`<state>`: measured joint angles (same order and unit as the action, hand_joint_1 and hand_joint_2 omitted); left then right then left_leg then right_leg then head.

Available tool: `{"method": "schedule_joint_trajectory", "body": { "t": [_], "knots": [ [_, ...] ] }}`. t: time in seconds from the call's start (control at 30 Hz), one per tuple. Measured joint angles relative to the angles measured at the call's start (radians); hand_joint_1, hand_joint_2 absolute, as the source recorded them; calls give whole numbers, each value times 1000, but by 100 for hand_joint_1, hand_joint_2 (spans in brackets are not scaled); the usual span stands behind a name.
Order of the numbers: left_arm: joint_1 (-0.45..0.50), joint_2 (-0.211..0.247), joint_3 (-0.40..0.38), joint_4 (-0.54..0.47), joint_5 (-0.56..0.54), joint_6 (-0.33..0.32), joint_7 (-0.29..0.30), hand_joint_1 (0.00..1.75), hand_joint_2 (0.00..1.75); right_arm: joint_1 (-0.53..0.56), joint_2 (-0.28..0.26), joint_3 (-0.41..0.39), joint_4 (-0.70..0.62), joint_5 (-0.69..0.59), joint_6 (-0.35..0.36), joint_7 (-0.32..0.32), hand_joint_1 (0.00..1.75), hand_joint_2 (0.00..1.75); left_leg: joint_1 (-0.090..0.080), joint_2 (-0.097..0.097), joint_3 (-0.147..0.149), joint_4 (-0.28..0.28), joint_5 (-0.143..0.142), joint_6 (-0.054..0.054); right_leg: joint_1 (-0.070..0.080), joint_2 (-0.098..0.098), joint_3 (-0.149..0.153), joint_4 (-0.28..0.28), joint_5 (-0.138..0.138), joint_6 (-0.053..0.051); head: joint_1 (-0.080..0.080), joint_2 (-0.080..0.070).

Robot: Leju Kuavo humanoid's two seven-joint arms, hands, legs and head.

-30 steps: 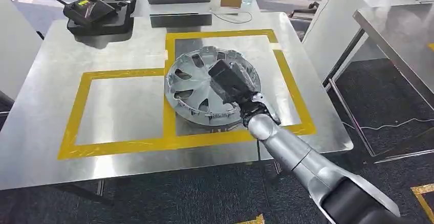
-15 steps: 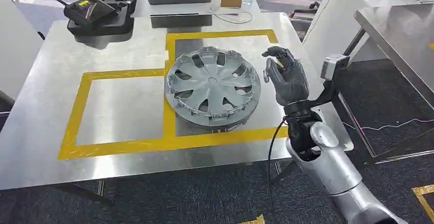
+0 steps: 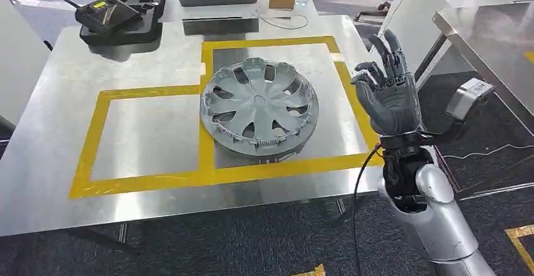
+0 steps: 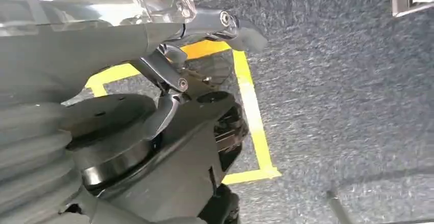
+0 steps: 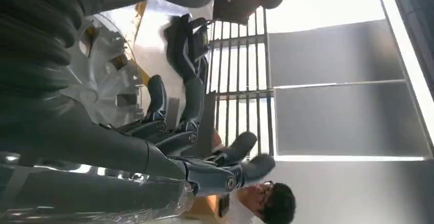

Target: Take the parts from the cabinet and place them on the table.

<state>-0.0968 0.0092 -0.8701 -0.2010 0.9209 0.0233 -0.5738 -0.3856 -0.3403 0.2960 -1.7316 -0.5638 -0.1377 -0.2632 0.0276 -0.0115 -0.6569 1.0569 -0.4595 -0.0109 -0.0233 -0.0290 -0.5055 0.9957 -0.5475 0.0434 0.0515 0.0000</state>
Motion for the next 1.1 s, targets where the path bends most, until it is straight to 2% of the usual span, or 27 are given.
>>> {"method": "schedule_joint_trajectory", "body": {
  "t": [0.33,0.67,0.7,0.77,0.8,0.83,0.87,0.9,0.93,0.97,1.0,1.03,1.07,1.1],
  "knots": [
    [0,7,0,0,14,6,2,0,0,40,-38,-74,-110,42,-6,27,0,175,0,10,3,-1,-4,1,0,8,0,0,0,0,0,0],
    [-1,8,0,0,42,58,40,0,0,49,-41,-77,-140,61,21,40,0,175,0,14,4,-2,-4,1,0,10,0,0,-1,-1,-1,0],
    [-1,9,0,0,45,61,44,0,0,49,-40,-76,-141,62,21,40,0,175,-8,15,3,4,-11,11,-3,9,2,-8,3,8,-2,0],
    [-1,9,0,0,56,77,66,0,0,49,-40,-75,-145,63,23,46,0,175,-11,16,5,2,-8,23,-6,9,9,-12,8,17,-13,0],
    [-1,9,0,0,58,80,73,0,0,49,-40,-75,-146,63,24,49,0,175,-11,16,8,-5,-6,26,-6,10,12,-19,11,20,-18,0],
    [-2,9,1,0,61,85,77,0,0,49,-40,-75,-148,63,24,52,0,175,-4,19,18,-26,6,33,-8,12,17,-23,8,23,-19,0],
    [-2,8,1,0,63,88,79,0,0,48,-41,-75,-149,64,24,53,0,175,-4,20,25,-39,12,36,-9,15,12,-8,-14,21,-14,0],
    [-3,8,1,0,63,90,80,0,0,48,-41,-75,-149,65,24,54,0,175,-6,21,27,-43,14,40,-7,19,-5,37,-48,20,-11,0],
    [-4,8,1,0,64,90,81,0,0,48,-41,-75,-149,66,24,54,0,175,-7,21,27,-43,15,41,-6,22,-33,105,-86,20,-7,0],
    [-4,7,1,0,64,90,83,0,0,52,-41,-74,-148,66,24,55,0,175,-11,21,27,-43,15,41,-6,24,-75,203,-131,21,1,0],
    [-4,5,1,0,64,90,84,0,0,55,-41,-74,-148,66,24,56,0,175,-15,21,26,-43,15,41,-5,25,-105,270,-151,21,2,0],
    [-4,5,1,0,64,90,85,0,0,57,-41,-73,-148,66,24,58,0,175,-17,21,26,-43,15,41,-5,25,-112,284,-140,21,4,0],
    [-4,5,1,0,64,88,85,0,0,56,-41,-72,-148,66,24,58,0,175,-17,20,26,-43,17,39,-5,25,-101,260,-110,19,5,0],
    [-4,5,1,0,64,88,85,0,0,56,-41,-71,-148,66,24,58,0,175,-17,19,26,-43,17,38,-5,25,-77,202,-68,18,5,0]
  ]
}}
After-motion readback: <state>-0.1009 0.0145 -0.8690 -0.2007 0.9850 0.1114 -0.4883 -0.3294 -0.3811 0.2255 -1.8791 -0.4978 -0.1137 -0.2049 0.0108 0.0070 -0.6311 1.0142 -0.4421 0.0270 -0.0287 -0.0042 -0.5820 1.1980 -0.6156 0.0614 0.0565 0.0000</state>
